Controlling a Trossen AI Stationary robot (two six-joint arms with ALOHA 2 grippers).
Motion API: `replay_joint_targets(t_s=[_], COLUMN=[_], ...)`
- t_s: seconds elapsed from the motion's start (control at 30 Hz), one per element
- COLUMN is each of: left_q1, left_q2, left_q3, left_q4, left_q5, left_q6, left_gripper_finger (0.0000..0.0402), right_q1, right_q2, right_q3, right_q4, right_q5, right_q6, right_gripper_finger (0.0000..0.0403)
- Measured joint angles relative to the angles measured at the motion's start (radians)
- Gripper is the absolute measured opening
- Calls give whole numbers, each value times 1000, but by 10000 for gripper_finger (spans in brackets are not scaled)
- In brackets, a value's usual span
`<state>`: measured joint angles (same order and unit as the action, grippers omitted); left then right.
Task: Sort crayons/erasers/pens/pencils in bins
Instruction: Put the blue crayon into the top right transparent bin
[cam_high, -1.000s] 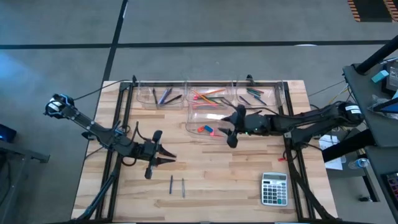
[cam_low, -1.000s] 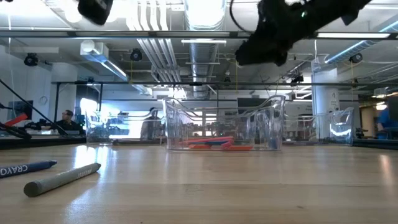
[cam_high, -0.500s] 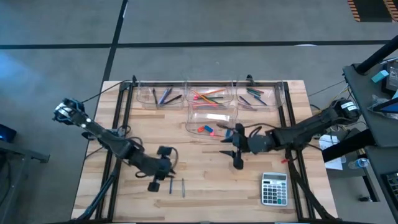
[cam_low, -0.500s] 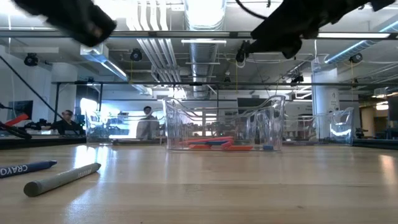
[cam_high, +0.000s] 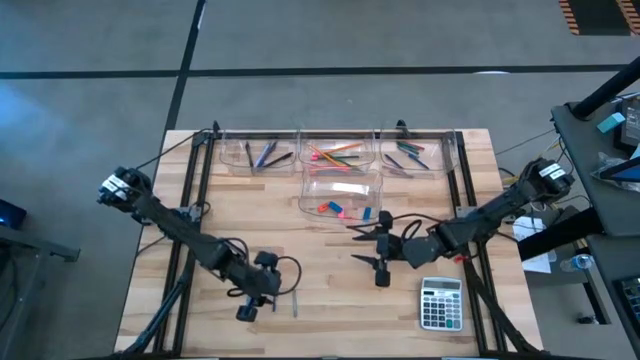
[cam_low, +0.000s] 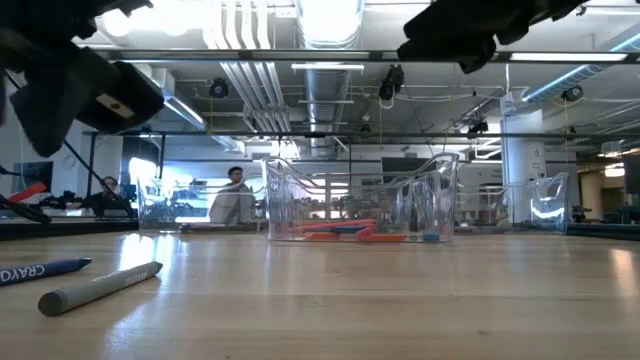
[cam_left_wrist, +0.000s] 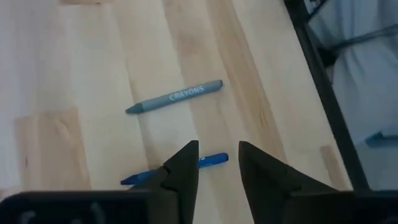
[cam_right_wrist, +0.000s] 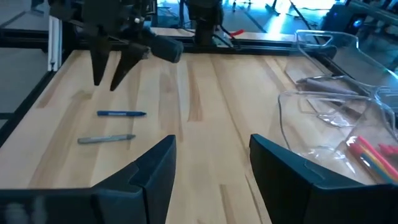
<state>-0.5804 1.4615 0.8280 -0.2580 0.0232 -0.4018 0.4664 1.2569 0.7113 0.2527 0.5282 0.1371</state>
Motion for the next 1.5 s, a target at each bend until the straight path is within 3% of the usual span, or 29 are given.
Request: replay_joint_targets(t_s=[0.53,0.93,1.27,1.5], left_q1=[5,4,10,46], left_q2=[25,201,304,335], left_q3=[18,162,221,217], left_q4=[-20,-235,-277,-274], left_q5=[-28,-24,-19,59], left_q6=[396,740,910,869], left_gripper_finger=[168,173,173,173], right_q1=[0,7,33,46], right_q2=[4,4,4,4], right_q3=[1,1,0,0], right_q4=[15,14,15,15], right_q5=[-1,-3,-2,-1], right_q6=[0,61,90,108], right_gripper_finger=[194,194,194,194])
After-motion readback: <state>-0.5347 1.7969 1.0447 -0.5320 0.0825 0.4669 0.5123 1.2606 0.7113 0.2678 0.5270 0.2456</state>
